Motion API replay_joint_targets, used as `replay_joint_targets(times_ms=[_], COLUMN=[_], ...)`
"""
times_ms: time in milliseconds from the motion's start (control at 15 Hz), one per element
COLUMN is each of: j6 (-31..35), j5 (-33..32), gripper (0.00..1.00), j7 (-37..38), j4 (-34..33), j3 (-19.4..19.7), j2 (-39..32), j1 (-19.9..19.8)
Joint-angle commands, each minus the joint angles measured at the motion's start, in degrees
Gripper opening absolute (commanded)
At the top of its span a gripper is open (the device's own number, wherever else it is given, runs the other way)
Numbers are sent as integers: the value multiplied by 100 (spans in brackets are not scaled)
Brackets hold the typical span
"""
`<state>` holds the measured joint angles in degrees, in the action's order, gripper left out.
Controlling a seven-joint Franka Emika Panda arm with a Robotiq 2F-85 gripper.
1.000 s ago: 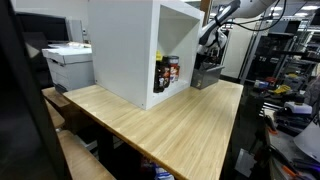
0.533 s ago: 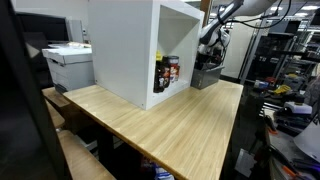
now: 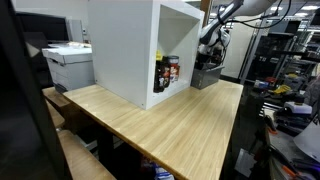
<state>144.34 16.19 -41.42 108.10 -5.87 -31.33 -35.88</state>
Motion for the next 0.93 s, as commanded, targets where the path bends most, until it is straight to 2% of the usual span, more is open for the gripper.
replay_joint_targets(times_ms=[0,867], j6=[-152,233], j5=[145,161], gripper=[100,100], j7=[-93,-69], j4=[-44,543], j3=[166,355], j2=[7,465], j1=[94,136])
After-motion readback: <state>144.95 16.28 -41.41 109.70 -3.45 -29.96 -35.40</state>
